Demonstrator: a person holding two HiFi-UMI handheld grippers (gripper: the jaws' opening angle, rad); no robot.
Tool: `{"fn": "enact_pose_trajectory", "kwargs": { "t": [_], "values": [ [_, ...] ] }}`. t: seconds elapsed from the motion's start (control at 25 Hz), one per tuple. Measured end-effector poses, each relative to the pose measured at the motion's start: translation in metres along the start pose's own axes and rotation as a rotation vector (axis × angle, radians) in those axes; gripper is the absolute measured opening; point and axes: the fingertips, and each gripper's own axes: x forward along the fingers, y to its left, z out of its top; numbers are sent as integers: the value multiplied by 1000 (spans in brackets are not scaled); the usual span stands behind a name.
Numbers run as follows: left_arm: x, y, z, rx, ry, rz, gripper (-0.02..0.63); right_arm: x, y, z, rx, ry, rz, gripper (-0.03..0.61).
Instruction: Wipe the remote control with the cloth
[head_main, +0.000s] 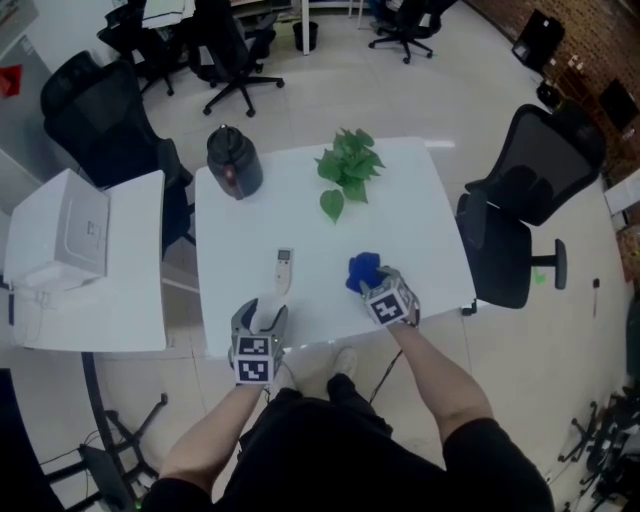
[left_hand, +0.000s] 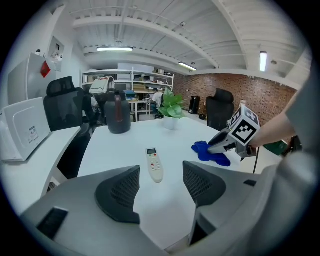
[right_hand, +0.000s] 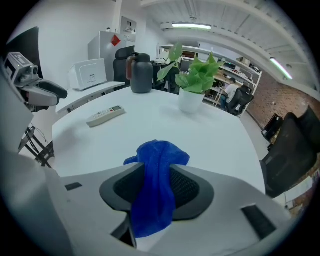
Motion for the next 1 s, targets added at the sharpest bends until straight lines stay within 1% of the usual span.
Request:
{"fn": "enact_pose_trajectory", "kwargs": {
  "t": [0.12, 0.24, 0.4, 0.52, 0.6, 0.76, 0.8, 0.88, 0.92, 1.0],
  "values": [
    [-9, 0, 10, 20, -37, -37, 276, -24, -1, 7, 39, -61, -22, 167],
    [-23, 0, 27, 60, -88, -84, 276, -60, 4, 20, 86, -147, -60, 167],
    [-49, -3, 56, 108, -163, -169, 275, -115, 31, 46, 151, -267, -85, 167],
    [-71, -8, 77, 140, -213, -235, 275, -157, 59, 68, 181, -357, -89, 167],
    [-88, -14, 90, 156, -244, -272, 275, -182, 78, 78, 185, -407, -81, 167],
    [-125, -38, 106, 180, -287, -347, 271, -228, 115, 91, 181, -497, -33, 167],
    [-134, -47, 108, 198, -298, -361, 256, -238, 122, 92, 173, -519, -22, 167],
    [-150, -64, 109, 238, -321, -385, 250, -260, 129, 92, 155, -562, -3, 167],
    [-157, -72, 108, 253, -335, -392, 234, -271, 131, 92, 148, -586, 7, 167],
    [-170, -85, 107, 260, -360, -391, 213, -290, 134, 91, 130, -634, 29, 166]
  ]
}}
